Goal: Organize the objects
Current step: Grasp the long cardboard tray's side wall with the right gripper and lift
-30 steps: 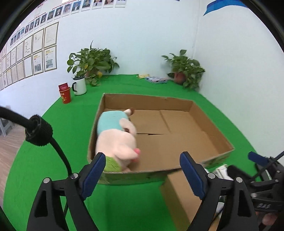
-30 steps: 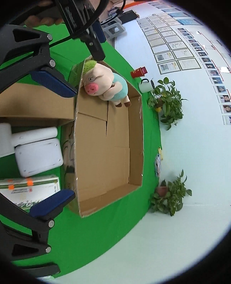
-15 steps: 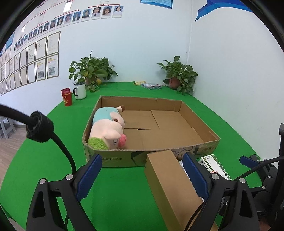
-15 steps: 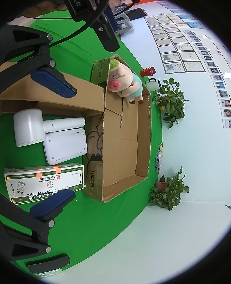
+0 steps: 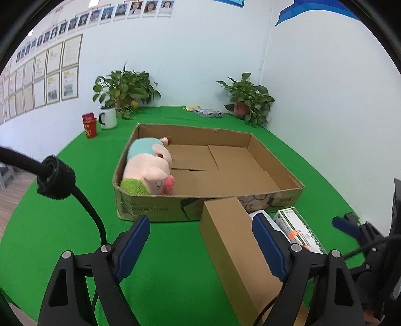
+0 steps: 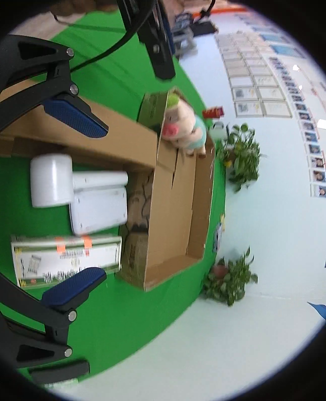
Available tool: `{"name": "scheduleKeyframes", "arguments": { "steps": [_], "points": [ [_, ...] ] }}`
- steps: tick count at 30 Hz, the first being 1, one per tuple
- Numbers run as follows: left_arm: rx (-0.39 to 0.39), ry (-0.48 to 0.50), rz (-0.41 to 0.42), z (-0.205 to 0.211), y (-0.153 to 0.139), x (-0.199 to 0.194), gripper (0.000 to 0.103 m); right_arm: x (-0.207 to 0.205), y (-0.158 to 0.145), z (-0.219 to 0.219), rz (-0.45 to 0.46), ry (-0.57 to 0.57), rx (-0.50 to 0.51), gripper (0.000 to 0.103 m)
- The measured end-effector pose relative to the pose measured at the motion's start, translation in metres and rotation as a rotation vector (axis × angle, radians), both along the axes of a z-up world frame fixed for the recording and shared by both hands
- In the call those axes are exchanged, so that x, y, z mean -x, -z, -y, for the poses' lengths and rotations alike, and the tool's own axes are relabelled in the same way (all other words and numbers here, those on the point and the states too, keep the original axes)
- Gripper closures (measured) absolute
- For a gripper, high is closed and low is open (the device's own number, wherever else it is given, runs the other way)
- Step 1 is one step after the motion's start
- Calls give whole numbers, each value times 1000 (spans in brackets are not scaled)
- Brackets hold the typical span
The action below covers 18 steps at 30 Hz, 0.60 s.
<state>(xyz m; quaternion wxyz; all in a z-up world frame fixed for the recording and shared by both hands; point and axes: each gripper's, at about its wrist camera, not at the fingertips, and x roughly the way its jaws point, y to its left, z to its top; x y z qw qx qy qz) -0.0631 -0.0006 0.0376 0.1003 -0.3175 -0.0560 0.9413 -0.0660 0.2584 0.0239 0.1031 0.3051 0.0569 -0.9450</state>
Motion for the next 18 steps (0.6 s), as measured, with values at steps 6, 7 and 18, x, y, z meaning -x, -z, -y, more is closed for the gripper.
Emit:
{"name": "scheduleKeyframes", "arguments": {
  "steps": [6, 7, 18],
  "points": [
    [-214, 76, 153, 17, 36, 15, 21, -34, 11, 10, 52, -175, 41, 0],
    [-232, 82, 177, 18, 44, 19, 21, -37, 15, 14, 68, -195, 36, 0],
    [-369, 295, 336, -4, 89, 33, 43, -55, 40, 61, 159, -272, -91, 9]
  ]
}}
